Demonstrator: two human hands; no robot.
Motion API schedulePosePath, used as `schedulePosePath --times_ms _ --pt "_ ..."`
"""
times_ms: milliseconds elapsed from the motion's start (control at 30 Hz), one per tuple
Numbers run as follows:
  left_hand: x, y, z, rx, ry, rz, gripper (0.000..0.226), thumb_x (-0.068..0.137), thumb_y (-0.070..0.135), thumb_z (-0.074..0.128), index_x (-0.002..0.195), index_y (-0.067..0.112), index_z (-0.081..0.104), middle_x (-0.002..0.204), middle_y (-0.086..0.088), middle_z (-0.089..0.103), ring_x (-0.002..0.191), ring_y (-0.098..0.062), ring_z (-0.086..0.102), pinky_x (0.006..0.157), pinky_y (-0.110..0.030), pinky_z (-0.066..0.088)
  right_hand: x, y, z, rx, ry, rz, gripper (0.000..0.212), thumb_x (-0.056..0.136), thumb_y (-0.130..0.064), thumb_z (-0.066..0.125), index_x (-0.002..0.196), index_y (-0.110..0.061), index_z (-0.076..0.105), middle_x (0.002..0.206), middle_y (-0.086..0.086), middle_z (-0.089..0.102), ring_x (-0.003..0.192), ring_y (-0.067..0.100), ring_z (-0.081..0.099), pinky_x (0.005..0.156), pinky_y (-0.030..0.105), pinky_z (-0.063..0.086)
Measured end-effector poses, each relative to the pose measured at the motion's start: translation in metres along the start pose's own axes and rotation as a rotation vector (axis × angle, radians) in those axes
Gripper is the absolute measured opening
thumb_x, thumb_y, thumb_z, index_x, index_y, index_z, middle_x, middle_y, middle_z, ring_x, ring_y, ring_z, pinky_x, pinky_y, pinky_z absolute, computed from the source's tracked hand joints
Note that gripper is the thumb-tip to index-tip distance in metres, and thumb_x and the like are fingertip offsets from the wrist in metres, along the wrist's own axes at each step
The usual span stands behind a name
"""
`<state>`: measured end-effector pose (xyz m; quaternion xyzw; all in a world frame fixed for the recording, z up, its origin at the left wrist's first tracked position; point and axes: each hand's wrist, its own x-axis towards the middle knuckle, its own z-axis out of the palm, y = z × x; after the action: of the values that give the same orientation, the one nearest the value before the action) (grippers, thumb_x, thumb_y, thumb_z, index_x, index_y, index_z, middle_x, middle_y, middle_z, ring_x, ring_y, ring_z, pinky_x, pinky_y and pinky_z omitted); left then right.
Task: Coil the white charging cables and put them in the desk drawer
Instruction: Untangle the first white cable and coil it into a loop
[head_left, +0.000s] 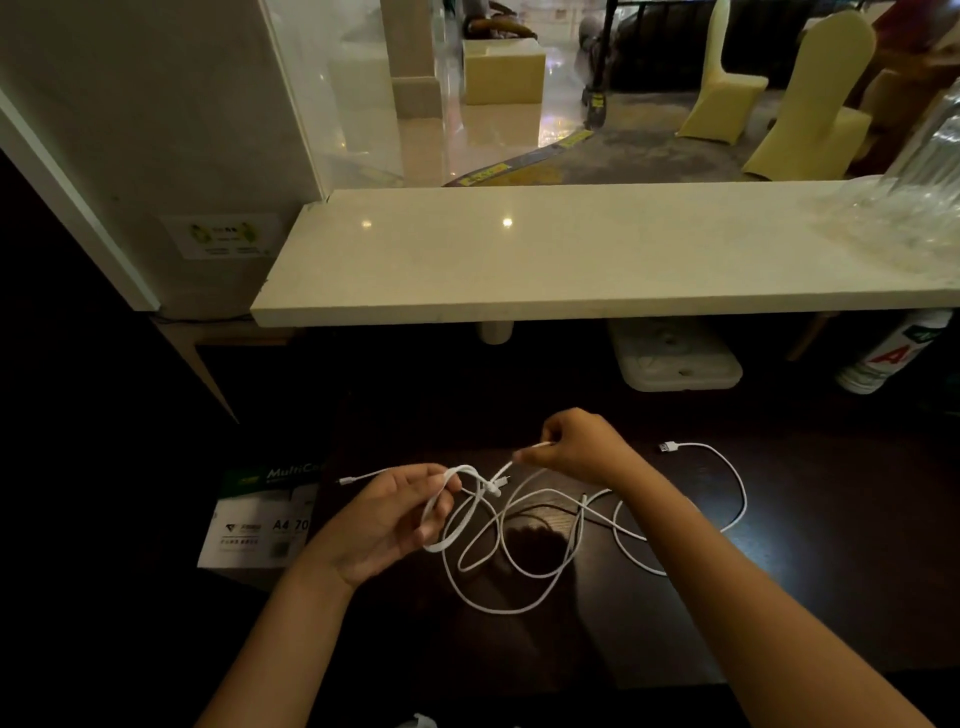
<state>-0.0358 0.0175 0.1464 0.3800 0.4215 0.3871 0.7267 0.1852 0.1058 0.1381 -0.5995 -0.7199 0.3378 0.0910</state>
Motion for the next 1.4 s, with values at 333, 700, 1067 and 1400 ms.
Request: schedulePosePath --times_ms 333,700,1067,1400 --pt "0.003 -0.018 0.007 -0.088 0.307 0.018 0.019 0.092 0.009 0.046 0.088 0.005 0.064 0.07 -0.003 0.07 0.054 -0.007 0.062 0.052 -0.018 0.05 -0.028 -0.044 -0.007 0.607 -0.048 -0.019 0.03 0.091 -0.003 0.039 0.082 -0.009 0.067 0.061 0.002 0.051 0.054 0.01 0.045 0.051 0.018 0.037" --pt "0.013 -0.021 0.01 -0.377 0.304 0.154 0.025 0.082 0.015 0.049 0.101 0.006 0.062 0.087 -0.006 0.076 0.081 -0.014 0.072 0.064 -0.024 0.058 -0.051 -0.058 0.049 0.429 0.008 -0.195 0.02 0.085 -0.013 0.062 0.067 -0.02 0.058 0.051 -0.01 0.06 0.048 0.008 0.061 0.051 0.013 0.045" --pt "0.011 -0.015 -0.011 -0.612 0.13 0.198 0.042 0.044 0.024 0.09 0.078 0.009 0.072 0.054 0.006 0.043 0.045 -0.005 0.042 0.048 -0.02 0.046 -0.053 -0.05 0.056 0.441 -0.263 -0.317 0.027 0.093 -0.017 0.052 0.067 -0.025 0.053 0.057 -0.008 0.056 0.052 0.017 0.058 0.057 0.026 0.048" --pt "0.0 -0.009 -0.026 -0.781 -0.193 0.122 0.04 0.1 0.019 0.017 0.106 0.001 0.051 0.077 -0.001 0.035 0.068 -0.01 0.033 0.065 -0.025 0.032 -0.034 0.005 0.013 0.142 -0.66 -0.275 0.024 0.092 -0.02 0.051 0.084 -0.009 0.071 0.057 -0.014 0.058 0.058 0.0 0.051 0.065 0.015 0.041"
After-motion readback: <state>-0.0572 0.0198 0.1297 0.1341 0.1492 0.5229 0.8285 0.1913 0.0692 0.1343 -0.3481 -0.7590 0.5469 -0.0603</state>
